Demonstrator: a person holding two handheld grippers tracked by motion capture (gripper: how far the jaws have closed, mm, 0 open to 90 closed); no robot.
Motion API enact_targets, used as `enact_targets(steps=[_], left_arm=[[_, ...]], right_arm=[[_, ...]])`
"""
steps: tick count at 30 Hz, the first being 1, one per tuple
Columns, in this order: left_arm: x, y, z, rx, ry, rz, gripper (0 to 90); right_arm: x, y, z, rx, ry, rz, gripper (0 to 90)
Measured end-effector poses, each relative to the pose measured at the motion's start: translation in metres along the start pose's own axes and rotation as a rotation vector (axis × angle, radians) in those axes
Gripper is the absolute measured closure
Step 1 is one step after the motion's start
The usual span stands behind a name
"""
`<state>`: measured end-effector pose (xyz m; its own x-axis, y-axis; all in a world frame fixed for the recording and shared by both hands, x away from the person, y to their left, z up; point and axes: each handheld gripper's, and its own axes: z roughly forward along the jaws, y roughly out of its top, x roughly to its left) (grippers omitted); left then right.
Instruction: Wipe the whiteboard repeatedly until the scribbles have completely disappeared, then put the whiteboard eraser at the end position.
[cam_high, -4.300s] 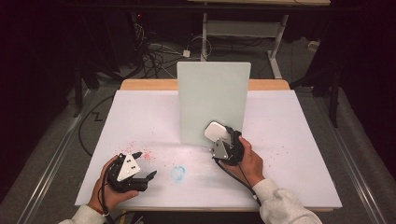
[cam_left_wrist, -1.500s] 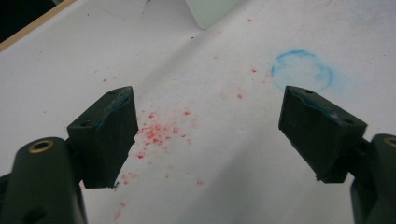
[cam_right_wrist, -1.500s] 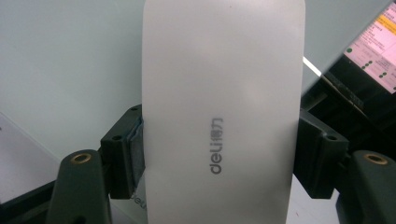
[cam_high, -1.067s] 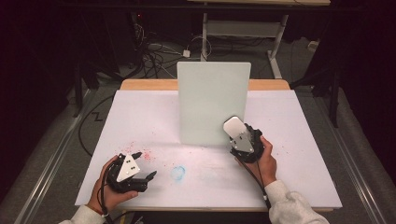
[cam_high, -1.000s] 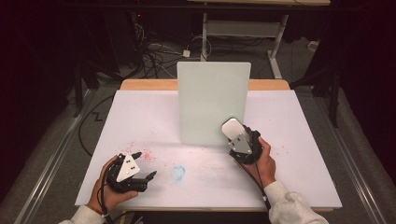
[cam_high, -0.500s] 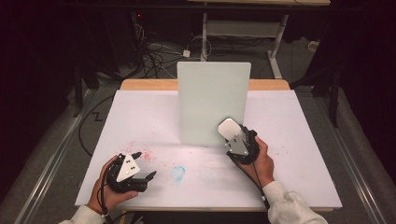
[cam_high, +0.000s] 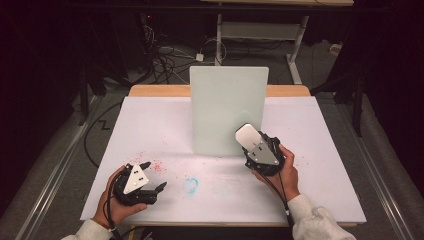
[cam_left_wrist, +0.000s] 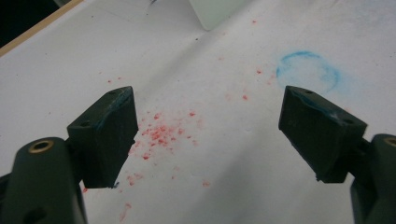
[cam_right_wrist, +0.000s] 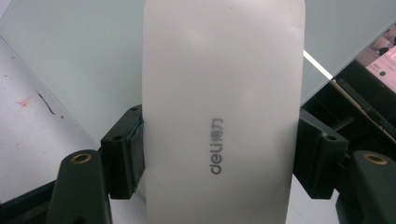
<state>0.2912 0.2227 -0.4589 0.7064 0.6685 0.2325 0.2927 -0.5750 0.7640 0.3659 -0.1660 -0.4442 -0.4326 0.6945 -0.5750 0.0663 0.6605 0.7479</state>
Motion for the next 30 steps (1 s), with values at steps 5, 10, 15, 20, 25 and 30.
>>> enact_targets(steps=[5,10,15,20,25,30], left_arm=[[-0.001,0.000,-0.001,-0.001,0.001,-0.001,18.8],[-0.001,0.000,-0.002,-0.002,0.003,0.001,18.8],[0.000,0.000,0.000,0.001,-0.001,-0.004,18.7],[0.000,0.000,-0.002,-0.001,0.005,-0.002,18.7],[-0.001,0.001,-0.001,0.001,0.001,0.006,18.7],[-0.003,0.001,-0.001,0.006,0.002,0.013,18.7]], right_arm=[[-0.005,-0.001,-0.005,-0.012,0.022,0.019,30.6],[-0.009,-0.001,-0.011,-0.016,0.057,0.032,30.6],[-0.012,0.001,-0.019,-0.032,0.121,0.032,30.6],[-0.009,0.005,-0.024,-0.028,0.202,0.017,30.6],[-0.004,0.010,-0.032,-0.005,0.335,-0.005,30.6],[0.003,0.011,-0.035,0.023,0.443,-0.054,30.6]])
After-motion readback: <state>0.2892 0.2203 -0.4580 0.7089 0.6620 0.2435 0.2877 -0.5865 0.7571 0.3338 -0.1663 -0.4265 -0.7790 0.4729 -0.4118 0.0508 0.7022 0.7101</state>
